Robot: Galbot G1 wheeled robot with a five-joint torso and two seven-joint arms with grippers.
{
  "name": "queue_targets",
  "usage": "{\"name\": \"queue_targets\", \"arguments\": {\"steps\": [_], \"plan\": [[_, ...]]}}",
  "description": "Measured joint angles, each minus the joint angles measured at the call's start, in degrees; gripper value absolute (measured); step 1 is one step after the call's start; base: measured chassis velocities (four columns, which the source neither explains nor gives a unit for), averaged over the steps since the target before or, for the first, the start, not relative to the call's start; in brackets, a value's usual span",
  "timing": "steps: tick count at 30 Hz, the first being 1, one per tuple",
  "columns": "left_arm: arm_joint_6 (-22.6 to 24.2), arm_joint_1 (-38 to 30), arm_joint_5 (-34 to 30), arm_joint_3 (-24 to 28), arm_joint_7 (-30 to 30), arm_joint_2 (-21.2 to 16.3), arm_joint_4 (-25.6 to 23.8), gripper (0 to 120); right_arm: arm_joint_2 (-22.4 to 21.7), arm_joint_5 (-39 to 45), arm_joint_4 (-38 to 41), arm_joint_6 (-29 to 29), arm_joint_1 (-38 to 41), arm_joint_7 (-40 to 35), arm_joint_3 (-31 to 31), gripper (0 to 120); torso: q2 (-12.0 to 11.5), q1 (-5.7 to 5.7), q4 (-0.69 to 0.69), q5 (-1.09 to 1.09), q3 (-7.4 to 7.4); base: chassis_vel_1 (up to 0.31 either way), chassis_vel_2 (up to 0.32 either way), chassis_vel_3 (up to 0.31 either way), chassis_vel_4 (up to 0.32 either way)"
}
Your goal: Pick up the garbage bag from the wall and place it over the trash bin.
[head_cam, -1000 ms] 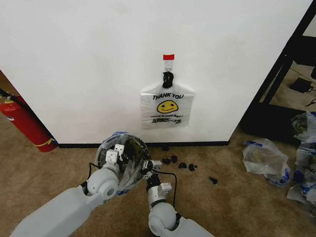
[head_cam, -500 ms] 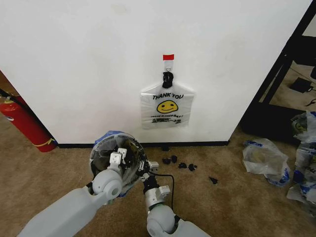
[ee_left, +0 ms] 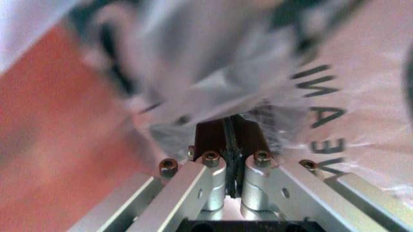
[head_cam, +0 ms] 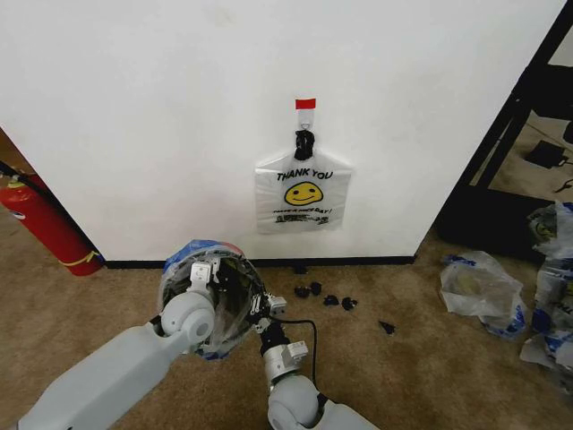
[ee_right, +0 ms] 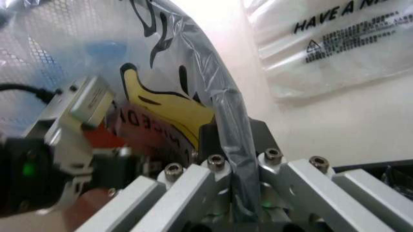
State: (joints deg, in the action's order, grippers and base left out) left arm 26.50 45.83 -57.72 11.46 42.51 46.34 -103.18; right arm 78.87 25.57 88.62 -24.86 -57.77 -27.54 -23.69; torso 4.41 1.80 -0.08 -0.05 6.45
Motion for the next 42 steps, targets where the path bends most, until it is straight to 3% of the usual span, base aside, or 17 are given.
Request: {"name": "queue_targets", "arguments": {"steps": [12,21,34,42], "plan": [[0.9,2.8,1.6,1.0,-0.8,0.5,-0.2,0,-0.8,0.8,1.0,-1.6,0.0,2.4,-0.3,0,0.0,0.0,0.0,0.01,0.0,0.0,0.0,0.0,0.0],[0.1,-1.2,1.3,2.3,-0.7,2.0,1.3,0,-1.3,-0.1,1.2,-2.8,-0.7,5.2,-0.5,0,0.0,0.0,-0.02,0.01,0.0,0.0,0.0,0.0,0.0],[-0.6,-0.5,2.0,-1.5,-1.7,0.3,2.6,0,-0.5,1.2,1.1,-1.8,-0.5,2.4,-0.2,0,0.0,0.0,0.0,0.0,0.0,0.0,0.0,0.0,0.0],[0.0,1.9,3.2,-1.9,-2.6,0.5,2.0,0,-0.9,0.8,1.2,-3.1,-0.6,4.7,0.0,0,0.0,0.0,0.0,0.0,0.0,0.0,0.0,0.0,0.0]]}}
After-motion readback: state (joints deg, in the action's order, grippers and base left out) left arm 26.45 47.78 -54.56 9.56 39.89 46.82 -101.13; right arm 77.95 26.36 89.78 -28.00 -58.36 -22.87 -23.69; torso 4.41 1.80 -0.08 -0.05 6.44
